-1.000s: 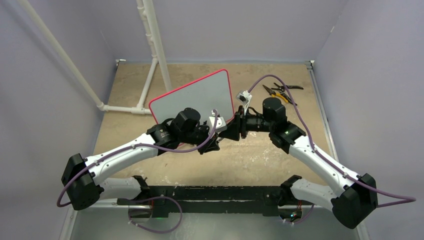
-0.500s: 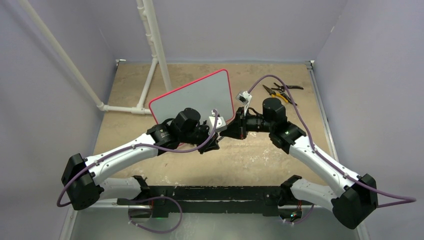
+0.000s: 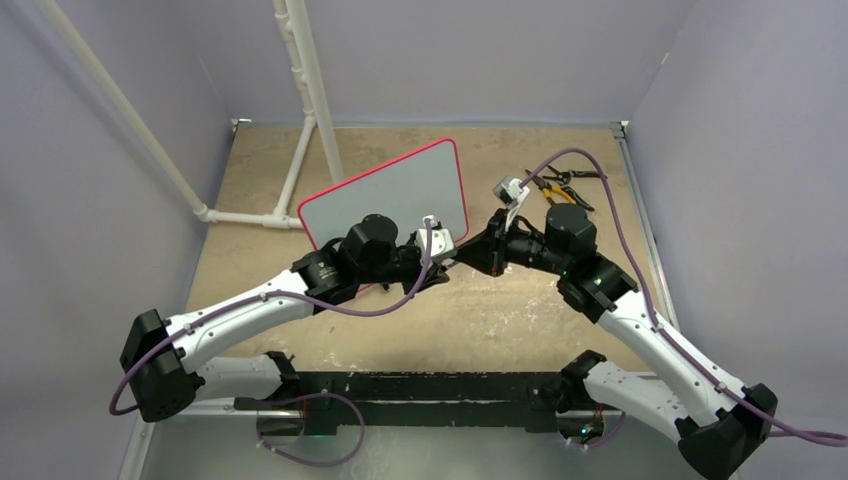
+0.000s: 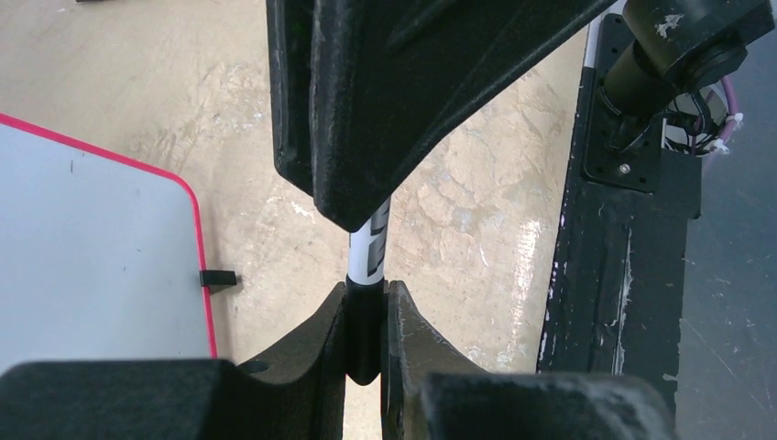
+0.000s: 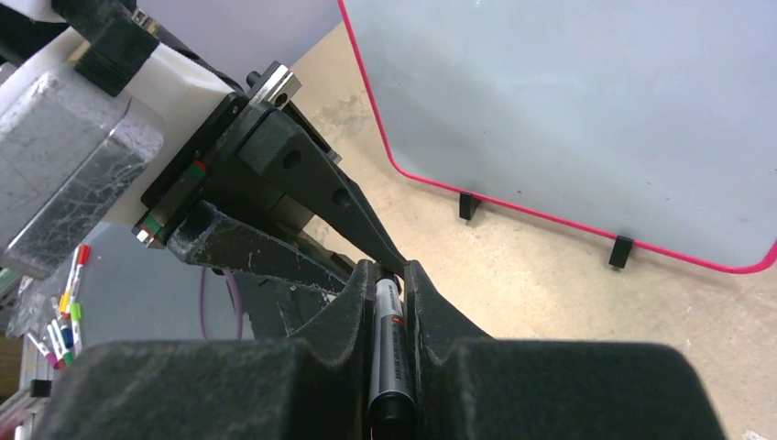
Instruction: Write a sentence on the whiteboard
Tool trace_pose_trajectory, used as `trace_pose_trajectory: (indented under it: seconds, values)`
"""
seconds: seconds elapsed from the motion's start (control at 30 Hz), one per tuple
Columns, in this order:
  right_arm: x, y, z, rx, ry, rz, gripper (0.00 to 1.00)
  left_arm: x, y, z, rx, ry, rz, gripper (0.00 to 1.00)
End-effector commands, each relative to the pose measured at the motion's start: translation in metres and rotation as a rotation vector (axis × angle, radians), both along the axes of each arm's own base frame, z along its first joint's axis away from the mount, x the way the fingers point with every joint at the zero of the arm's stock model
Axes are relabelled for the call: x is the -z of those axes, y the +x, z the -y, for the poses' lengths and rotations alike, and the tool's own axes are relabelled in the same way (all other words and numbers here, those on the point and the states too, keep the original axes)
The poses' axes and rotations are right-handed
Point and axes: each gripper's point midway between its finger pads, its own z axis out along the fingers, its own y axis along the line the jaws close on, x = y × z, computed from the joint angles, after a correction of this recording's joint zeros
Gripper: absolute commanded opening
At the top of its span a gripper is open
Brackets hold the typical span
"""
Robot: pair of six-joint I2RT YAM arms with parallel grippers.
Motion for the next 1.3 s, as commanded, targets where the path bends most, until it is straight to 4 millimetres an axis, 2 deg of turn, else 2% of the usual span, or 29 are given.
trace_pose_trajectory:
  seconds: [0.0, 0.87, 1.27]
  values:
    - [-0.057, 0.022, 0.016, 0.118, 0.014, 0.198, 0.0, 0.059, 0.003, -0.038, -0.118, 0.213, -0.102, 0.0]
    - [-0.101, 0.013, 0.032, 0.155, 0.004, 0.28, 0.0, 0.077, 0.008, -0.042, -0.152, 0.269, -0.12, 0.0]
    - [-0.127, -0.001, 0.035, 0.118, 0.022, 0.323, 0.0, 0.08, 0.007, -0.043, -0.149, 0.278, -0.116, 0.0]
